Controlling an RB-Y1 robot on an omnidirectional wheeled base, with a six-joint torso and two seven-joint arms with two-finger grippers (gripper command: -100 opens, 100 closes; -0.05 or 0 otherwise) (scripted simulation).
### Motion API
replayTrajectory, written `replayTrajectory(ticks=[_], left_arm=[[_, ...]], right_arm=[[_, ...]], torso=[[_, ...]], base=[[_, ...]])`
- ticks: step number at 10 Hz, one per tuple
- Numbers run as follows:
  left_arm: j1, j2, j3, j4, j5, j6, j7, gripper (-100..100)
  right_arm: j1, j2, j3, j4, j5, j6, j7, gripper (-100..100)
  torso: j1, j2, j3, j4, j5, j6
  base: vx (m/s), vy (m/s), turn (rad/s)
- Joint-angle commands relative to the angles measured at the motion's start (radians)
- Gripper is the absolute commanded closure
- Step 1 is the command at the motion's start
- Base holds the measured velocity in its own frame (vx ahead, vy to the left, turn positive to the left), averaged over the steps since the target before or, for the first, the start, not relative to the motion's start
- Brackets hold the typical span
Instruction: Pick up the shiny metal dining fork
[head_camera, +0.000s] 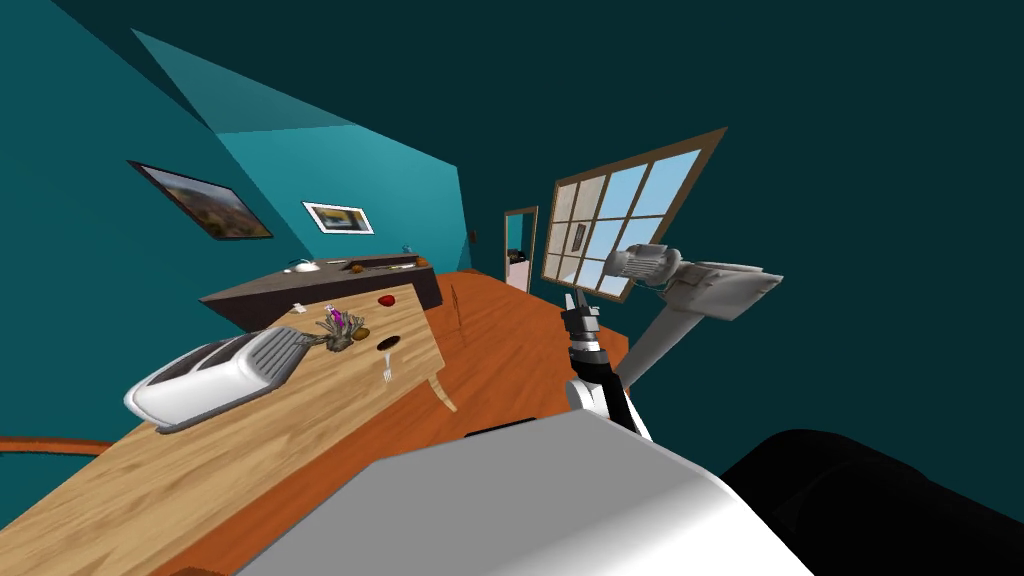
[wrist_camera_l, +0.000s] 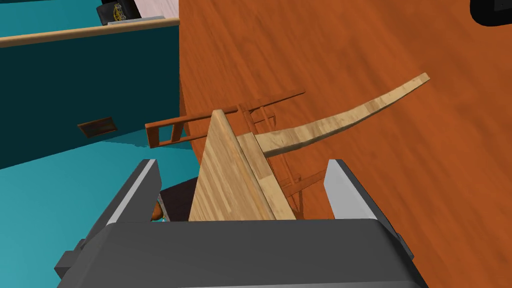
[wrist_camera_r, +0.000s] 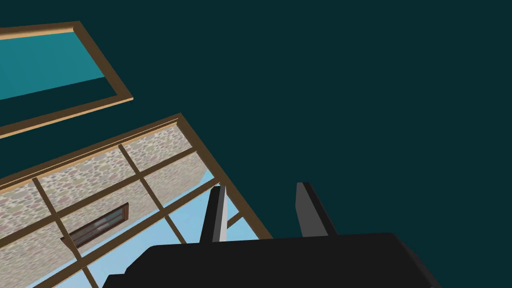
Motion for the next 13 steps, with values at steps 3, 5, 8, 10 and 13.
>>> replayTrajectory(ticks=[3, 5, 8, 10, 13], left_arm=[[0.016, 0.084, -0.028, 0.134, -0.03, -0.013, 0.058, -100], [0.024, 0.128, -0.038, 0.195, -0.041, -0.02, 0.078, -100], [0.029, 0.163, -0.049, 0.259, -0.052, -0.028, 0.095, -100], [0.033, 0.198, -0.059, 0.311, -0.062, -0.036, 0.112, -100], [0.034, 0.231, -0.07, 0.361, -0.072, -0.044, 0.127, -100]], right_arm=[[0.0, 0.0, 0.0, 0.0, 0.0, 0.0, 0.0, 0], [0.0, 0.0, 0.0, 0.0, 0.0, 0.0, 0.0, 0], [0.0, 0.0, 0.0, 0.0, 0.0, 0.0, 0.0, 0], [0.0, 0.0, 0.0, 0.0, 0.0, 0.0, 0.0, 0], [0.0, 0.0, 0.0, 0.0, 0.0, 0.0, 0.0, 0]], torso=[[0.001, 0.0, 0.0, 0.0, 0.0, 0.0], [0.002, -0.003, -0.002, -0.001, 0.0, 0.0], [0.002, -0.004, -0.002, -0.001, 0.0, 0.0], [0.003, -0.003, -0.002, -0.001, 0.001, 0.0], [0.004, -0.005, -0.003, -0.001, 0.001, 0.0]], base=[[0.057, -0.019, -0.178], [0.087, -0.012, -0.136], [0.085, 0.004, -0.121], [0.079, 0.028, -0.151], [0.088, 0.029, -0.095]])
